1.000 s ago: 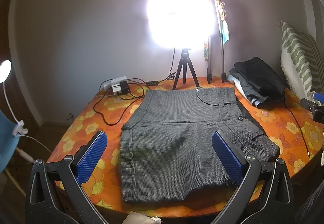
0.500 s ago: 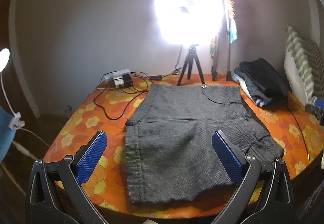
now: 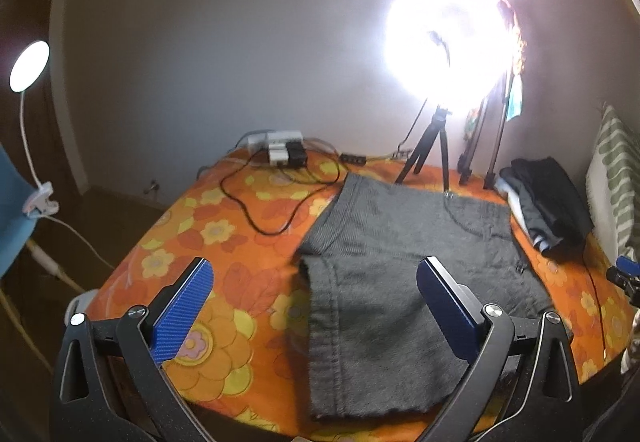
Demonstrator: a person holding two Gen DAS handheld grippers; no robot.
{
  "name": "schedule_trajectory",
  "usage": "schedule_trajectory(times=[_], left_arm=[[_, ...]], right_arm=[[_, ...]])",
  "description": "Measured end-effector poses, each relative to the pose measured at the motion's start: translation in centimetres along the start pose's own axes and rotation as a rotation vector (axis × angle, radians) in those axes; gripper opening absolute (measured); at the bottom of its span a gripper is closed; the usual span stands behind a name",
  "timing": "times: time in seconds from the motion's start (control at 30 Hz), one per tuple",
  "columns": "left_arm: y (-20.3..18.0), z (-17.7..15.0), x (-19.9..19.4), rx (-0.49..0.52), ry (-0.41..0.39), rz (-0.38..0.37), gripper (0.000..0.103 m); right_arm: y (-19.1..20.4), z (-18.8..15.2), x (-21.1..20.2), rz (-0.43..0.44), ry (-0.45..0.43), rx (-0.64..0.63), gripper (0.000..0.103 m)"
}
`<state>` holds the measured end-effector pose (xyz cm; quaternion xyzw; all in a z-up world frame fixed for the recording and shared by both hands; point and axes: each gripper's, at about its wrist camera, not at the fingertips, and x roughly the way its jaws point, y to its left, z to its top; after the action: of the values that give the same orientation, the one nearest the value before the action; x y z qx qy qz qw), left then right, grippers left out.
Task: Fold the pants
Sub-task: 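Move both grippers down to the hem of the grey shorts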
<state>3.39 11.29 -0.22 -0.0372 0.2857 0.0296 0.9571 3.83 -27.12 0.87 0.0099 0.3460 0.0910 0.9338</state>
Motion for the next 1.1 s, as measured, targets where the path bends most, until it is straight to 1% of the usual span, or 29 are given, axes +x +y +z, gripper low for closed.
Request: schedule_trajectory(times=[0.07,0.13,0.23,0.3,0.37,0.4,0.47,0.5,0.53,0.63,0.7,0.77,0.8,0.87,0.93,1.0,1.1], left_arm=[[0.3,-1.0,0.4,0.010,0.032,-0.002,0.094],[0.4,-2.0,0.9,0.015,0.070,-0.013,0.092],[0.6,-3.8,1.6,0.027,0.128,-0.032,0.090],[0.5,-5.1,1.9,0.047,0.163,-0.051,0.086],[0.0,-6.5,2.4,0.091,0.196,-0.066,0.083],[-0.4,-7.3,2.5,0.127,0.212,-0.077,0.082],[-1.3,-8.8,2.8,0.214,0.245,-0.102,0.074],[-1.8,-9.5,2.7,0.258,0.258,-0.115,0.073],[-2.0,-9.9,2.6,0.289,0.261,-0.124,0.071],[-2.8,-10.9,2.0,0.390,0.241,-0.148,0.068],[-3.0,-11.0,2.2,0.423,0.237,-0.152,0.065],[-3.2,-11.4,2.6,0.448,0.253,-0.158,0.057],[-3.1,-11.5,2.8,0.460,0.263,-0.163,0.055],[-3.3,-11.9,3.2,0.503,0.275,-0.156,0.049],[-3.5,-12.3,3.5,0.553,0.277,-0.134,0.046],[-3.4,-12.4,3.8,0.570,0.283,-0.129,0.044],[-3.0,-12.3,4.3,0.566,0.292,-0.131,0.044]], right_arm=[[1.5,-0.6,0.4,0.034,0.020,-0.070,0.085],[2.8,-1.4,0.8,0.074,0.048,-0.133,0.082],[4.9,-2.7,0.9,0.135,0.073,-0.225,0.081],[6.5,-3.7,0.8,0.162,0.081,-0.301,0.081],[7.8,-4.7,0.9,0.191,0.099,-0.359,0.078],[8.3,-5.2,1.0,0.202,0.108,-0.380,0.077],[9.3,-6.2,1.5,0.215,0.145,-0.429,0.072],[9.7,-6.7,1.8,0.217,0.160,-0.450,0.070],[10.1,-7.2,2.1,0.219,0.180,-0.473,0.066],[10.5,-8.1,3.0,0.222,0.217,-0.501,0.065],[10.6,-8.4,3.3,0.220,0.230,-0.512,0.065],[10.7,-8.7,3.6,0.218,0.239,-0.527,0.065],[10.8,-8.8,3.7,0.217,0.244,-0.534,0.064],[10.9,-9.0,3.9,0.218,0.251,-0.547,0.064],[11.1,-9.3,4.0,0.218,0.255,-0.558,0.064],[11.2,-9.5,4.1,0.215,0.261,-0.567,0.064],[11.4,-9.6,4.3,0.212,0.267,-0.576,0.064]])
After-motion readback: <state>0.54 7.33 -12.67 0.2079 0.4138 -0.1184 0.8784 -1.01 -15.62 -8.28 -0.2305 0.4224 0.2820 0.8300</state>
